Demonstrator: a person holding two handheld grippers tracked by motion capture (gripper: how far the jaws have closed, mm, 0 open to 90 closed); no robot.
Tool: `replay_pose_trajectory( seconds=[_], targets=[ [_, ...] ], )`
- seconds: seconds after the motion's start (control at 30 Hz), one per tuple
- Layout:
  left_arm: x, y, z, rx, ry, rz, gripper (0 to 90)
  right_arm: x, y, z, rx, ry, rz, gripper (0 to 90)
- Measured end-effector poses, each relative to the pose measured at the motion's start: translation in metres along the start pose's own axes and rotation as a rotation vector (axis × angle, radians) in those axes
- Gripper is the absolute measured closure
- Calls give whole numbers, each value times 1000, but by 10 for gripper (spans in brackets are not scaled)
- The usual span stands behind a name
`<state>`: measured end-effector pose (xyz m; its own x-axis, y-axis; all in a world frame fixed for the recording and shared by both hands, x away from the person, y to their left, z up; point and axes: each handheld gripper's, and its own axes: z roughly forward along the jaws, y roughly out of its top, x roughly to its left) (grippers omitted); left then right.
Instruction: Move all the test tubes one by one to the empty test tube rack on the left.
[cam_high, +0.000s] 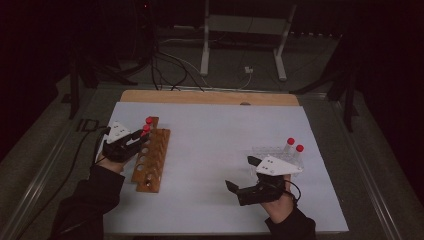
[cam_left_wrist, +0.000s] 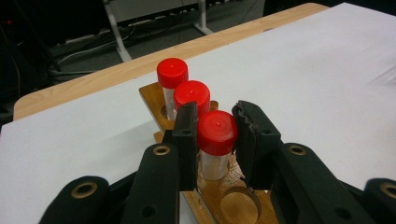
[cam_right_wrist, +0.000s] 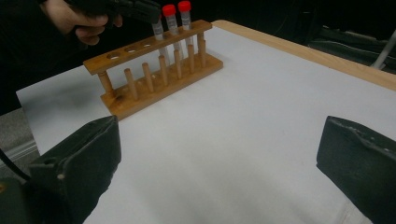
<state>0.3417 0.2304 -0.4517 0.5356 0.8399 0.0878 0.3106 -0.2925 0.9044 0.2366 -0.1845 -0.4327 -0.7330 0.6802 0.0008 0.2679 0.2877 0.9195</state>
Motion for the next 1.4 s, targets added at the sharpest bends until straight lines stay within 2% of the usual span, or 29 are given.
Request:
replay_pose_trajectory(
  seconds=[0.07,0.13,0.17,0.23,0.27,0.3,0.37,0.4,0.47,0.6,0.7,0.87,0.9,1.03,1.1,1.4],
  targets=[
    [1,0,0,3,-9,-6,709,0,0,0,-2,0,-1,0],
    [1,0,-1,1,-35,-2,680,0,0,0,-2,1,-1,0],
    [0,0,-2,-2,-27,8,638,0,0,0,-1,2,-1,0],
    [-2,1,-5,-7,-65,11,535,0,0,-1,0,1,-4,0],
    [-4,1,-6,-9,-64,13,468,0,1,-1,-1,2,-5,0],
    [-5,1,-8,-14,-87,9,410,-1,1,-1,-2,1,-5,0],
    [-9,2,-13,-24,-105,12,307,-1,1,-2,-2,0,-3,0],
    [-11,3,-15,-32,-134,5,249,-2,1,-2,-4,-2,-1,0],
    [-16,4,-20,-39,-154,16,186,-3,1,-3,-6,-7,-3,0],
    [-26,6,-29,-61,-220,23,85,-6,2,-6,-15,-19,-3,0],
    [-35,8,-32,-64,-247,34,30,-10,3,-10,-22,-37,0,0],
    [-49,8,-37,-76,-287,61,19,-18,5,-17,-42,-81,6,0],
    [-51,8,-38,-79,-305,66,19,-20,5,-19,-43,-90,3,0],
    [-60,8,-40,-81,-322,89,19,-31,5,-29,-57,-145,8,0],
    [-63,8,-40,-86,-344,95,19,-38,4,-34,-68,-157,26,0],
    [-70,7,-38,-92,-354,111,20,-68,-8,-53,-65,-279,77,0]
  ],
)
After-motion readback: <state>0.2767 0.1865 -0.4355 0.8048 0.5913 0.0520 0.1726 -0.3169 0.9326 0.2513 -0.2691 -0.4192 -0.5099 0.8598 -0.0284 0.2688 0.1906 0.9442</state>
